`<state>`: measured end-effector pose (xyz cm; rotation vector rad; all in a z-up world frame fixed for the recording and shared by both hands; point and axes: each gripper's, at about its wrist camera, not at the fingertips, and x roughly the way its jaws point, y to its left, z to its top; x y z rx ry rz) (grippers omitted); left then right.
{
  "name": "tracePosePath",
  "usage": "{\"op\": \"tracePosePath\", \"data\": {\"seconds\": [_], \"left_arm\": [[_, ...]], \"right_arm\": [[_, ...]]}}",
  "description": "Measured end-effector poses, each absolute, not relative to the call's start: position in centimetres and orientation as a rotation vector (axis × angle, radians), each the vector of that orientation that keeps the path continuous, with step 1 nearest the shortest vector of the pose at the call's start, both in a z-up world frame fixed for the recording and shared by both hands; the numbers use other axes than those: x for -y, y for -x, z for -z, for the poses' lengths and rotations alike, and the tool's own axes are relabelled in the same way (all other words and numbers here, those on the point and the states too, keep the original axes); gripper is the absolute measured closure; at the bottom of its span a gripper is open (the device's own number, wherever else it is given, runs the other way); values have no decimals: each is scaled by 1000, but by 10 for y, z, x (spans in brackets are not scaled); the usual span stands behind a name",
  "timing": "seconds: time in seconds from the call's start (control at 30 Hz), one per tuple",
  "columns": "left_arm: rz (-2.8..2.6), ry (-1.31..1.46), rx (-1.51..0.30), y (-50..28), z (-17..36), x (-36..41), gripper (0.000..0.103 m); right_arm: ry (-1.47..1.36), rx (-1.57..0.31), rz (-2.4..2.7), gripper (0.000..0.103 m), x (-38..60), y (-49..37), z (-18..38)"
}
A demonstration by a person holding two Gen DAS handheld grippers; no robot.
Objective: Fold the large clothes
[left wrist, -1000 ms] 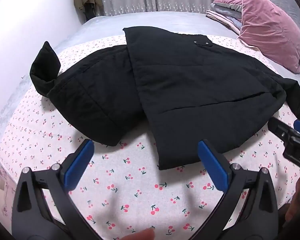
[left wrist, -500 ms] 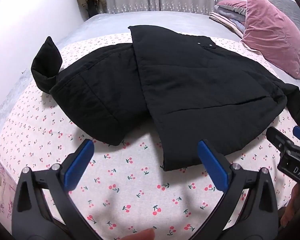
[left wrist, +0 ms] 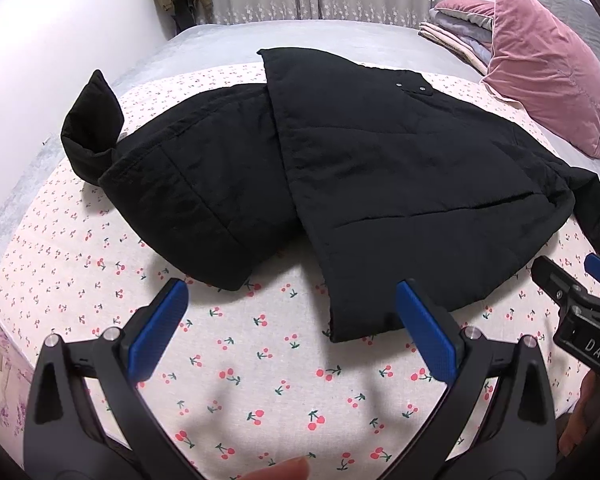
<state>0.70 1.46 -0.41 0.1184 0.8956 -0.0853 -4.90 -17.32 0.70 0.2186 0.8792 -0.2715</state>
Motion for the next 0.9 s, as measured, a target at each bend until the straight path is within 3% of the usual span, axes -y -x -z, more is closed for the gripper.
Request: {"op": "tracePosePath", "data": {"seconds": [0.9], "left_arm": [[56,-115,-908,-12,6,-25,0]], "right_arm": [[-246,-884,259,0,174,41,-4]]}}
